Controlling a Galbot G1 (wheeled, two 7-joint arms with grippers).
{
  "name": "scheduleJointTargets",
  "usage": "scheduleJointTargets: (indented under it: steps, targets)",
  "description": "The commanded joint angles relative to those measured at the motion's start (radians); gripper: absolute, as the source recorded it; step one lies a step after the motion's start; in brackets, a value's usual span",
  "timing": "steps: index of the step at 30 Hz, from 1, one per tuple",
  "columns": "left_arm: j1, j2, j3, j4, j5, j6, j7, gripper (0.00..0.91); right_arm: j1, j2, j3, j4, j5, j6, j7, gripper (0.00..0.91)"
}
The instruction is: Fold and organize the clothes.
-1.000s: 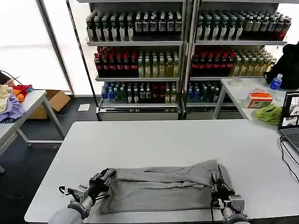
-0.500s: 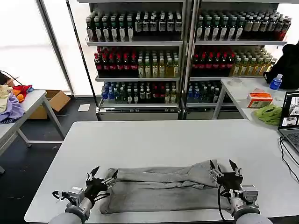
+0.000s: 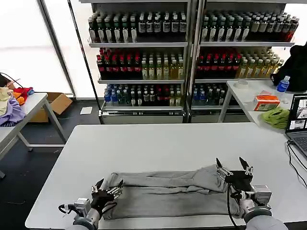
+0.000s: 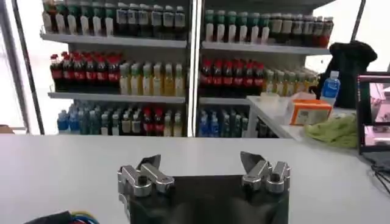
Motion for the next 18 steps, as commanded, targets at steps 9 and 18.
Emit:
scheduleJointTargets:
  steps: [9,18]
  targets:
    - [0.032,-0.052,0.007,0.03,0.03,-0.021,0.033,0.01,0.007,-0.005,0.027,0.018,0.033,-0.007,0.0,0.907]
    - [0.036,-0.054,0.006,0.051,0.042,-0.045,0.069,0.01,0.009,-0.014,0.039,0.021,0.043,-0.011,-0.001,0.907]
